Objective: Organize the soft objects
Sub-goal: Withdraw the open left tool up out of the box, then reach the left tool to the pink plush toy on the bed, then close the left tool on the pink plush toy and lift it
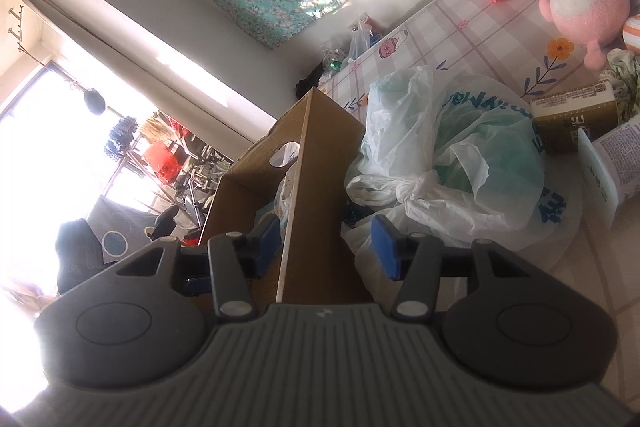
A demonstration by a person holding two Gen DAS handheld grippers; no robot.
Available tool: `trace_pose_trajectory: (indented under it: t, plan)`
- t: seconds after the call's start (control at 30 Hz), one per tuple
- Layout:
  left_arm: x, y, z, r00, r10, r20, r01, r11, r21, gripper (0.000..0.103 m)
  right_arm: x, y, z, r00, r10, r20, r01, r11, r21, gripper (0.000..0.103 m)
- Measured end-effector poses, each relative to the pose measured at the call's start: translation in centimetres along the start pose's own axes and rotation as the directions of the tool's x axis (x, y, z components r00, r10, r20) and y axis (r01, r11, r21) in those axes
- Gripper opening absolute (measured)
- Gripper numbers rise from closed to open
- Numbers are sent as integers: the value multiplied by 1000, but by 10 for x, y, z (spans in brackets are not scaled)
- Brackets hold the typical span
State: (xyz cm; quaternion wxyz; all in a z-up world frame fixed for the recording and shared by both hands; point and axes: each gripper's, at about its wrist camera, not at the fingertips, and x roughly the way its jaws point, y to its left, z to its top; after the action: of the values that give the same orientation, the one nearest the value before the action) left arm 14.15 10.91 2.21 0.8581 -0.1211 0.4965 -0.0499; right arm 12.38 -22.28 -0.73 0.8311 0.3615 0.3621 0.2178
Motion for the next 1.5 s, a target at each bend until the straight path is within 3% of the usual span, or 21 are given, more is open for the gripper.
trace_pose_trajectory:
  t: [0.23,0.47,0.67,0.8,1.0,1.1,1.23,1.5]
  plan:
    - [-26,-45,2,995,-2,100,-8,995,98,90,-26,-12,0,999,6,44,-7,1000,9,52]
    - [-19,-96,7,993,-54,104,35,985,171,90,-48,-32,-1,996,-17,85,15,999,34,54]
    - [4,-151,21,990,-119,73,97,962,254,90,-65,-48,8,982,-107,156,105,994,21,57]
    - [25,-195,33,985,-164,51,139,937,321,90,-74,-61,24,957,-194,218,196,980,9,58]
    - [75,-255,62,972,-230,-56,234,900,369,90,-79,-85,60,879,-346,329,365,931,2,61]
    - [107,-277,79,955,-258,-146,294,891,347,90,-68,-102,82,854,-390,344,416,910,0,63]
    - [159,-305,99,929,-267,-255,338,894,296,90,-41,-130,111,849,-429,308,447,895,14,67]
    - [244,-334,127,892,-274,-361,348,924,157,90,16,-178,153,864,-454,216,456,889,43,69]
